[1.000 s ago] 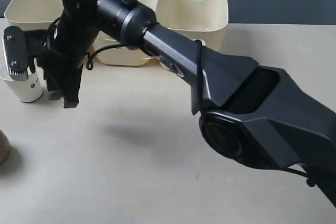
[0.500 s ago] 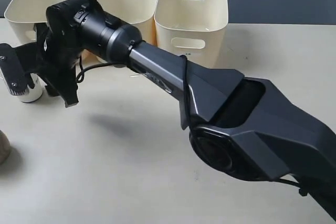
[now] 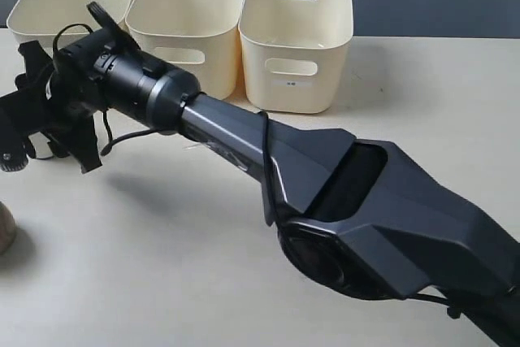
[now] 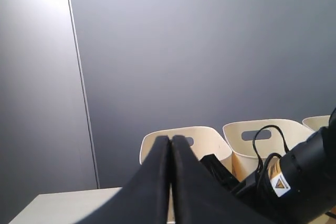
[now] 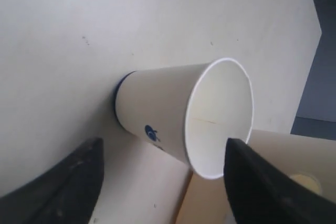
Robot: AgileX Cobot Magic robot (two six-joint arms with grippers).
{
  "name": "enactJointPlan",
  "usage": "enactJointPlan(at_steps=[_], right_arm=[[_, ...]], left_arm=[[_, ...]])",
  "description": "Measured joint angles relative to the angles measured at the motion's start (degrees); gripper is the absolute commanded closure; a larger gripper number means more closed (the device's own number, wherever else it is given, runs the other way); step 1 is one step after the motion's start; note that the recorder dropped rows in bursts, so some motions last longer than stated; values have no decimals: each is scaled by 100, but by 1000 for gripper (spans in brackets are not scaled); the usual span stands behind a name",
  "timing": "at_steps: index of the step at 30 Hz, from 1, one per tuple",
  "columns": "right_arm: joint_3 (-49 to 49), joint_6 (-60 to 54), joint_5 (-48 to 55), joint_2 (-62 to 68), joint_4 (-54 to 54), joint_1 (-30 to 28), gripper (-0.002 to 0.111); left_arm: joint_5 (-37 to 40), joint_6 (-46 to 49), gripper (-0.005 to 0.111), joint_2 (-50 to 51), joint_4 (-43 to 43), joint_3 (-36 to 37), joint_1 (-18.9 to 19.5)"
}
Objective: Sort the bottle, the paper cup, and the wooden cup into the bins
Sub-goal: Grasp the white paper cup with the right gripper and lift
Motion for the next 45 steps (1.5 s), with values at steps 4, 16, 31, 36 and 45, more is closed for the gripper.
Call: enactJointPlan(at_steps=[4, 16, 31, 36, 45], right_arm=[[0, -16, -176, 85, 0, 0, 46], [0, -59, -633, 98, 307, -12, 46], [0, -163, -642, 276, 1695, -359, 49], [0, -237, -642, 297, 2018, -474, 49], [0, -417, -642, 297, 2114, -440, 49]], left_arm=[[-23, 0, 107, 0, 0, 0, 0], [-60, 0, 107, 0, -9, 0, 0], [-60, 0, 107, 0, -21, 0, 0], [-60, 0, 107, 0, -21, 0, 0], [-60, -12, 107, 0, -21, 0, 0]])
